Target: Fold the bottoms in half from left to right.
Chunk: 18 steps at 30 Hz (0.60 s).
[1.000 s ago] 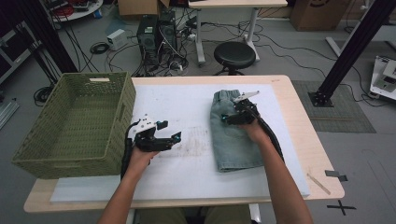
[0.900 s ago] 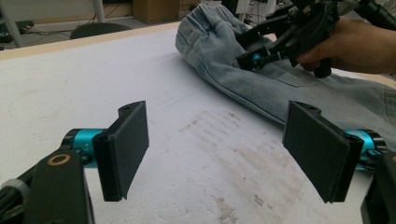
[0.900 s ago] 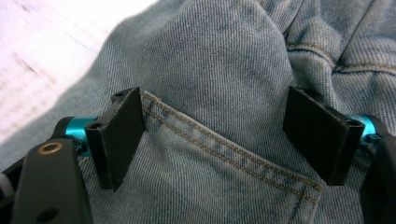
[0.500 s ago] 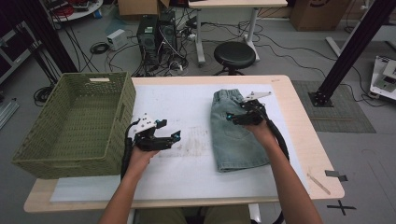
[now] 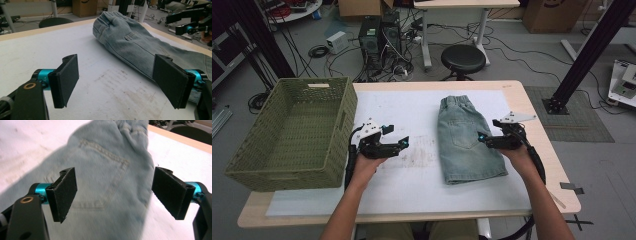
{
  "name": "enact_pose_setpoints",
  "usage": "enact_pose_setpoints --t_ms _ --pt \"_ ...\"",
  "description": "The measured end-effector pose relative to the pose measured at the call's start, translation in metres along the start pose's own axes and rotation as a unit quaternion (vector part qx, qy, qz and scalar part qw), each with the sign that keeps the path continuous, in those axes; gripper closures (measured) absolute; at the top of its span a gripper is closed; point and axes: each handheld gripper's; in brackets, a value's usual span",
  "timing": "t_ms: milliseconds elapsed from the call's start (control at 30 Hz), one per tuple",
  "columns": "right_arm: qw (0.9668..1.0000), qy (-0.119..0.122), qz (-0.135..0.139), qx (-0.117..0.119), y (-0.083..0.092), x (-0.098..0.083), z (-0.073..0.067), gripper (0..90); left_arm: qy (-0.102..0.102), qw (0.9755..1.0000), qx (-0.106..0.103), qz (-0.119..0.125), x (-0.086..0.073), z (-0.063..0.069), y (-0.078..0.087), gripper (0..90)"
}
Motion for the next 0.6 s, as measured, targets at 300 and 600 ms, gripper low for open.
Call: enact_pose_setpoints --t_ms 300,600 --pt "1.0000 -0.007 0.000 -0.006 0.014 -0.014 0.003 20.8 -0.002 1.0000 -0.007 0.002 0.000 0.007 -0.007 21.8" --pt "1.0000 -0.006 -0.002 -0.001 0.013 -0.012 0.002 20.8 0.002 1.0000 -0.004 0.008 0.002 0.006 -0.004 21.8"
Point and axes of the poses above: each handheld gripper's, and its own axes: y roughly backward along the jaws, x roughly out of its top, z roughly to its right, and after that the axes turned 15 degrees about y, right-handed
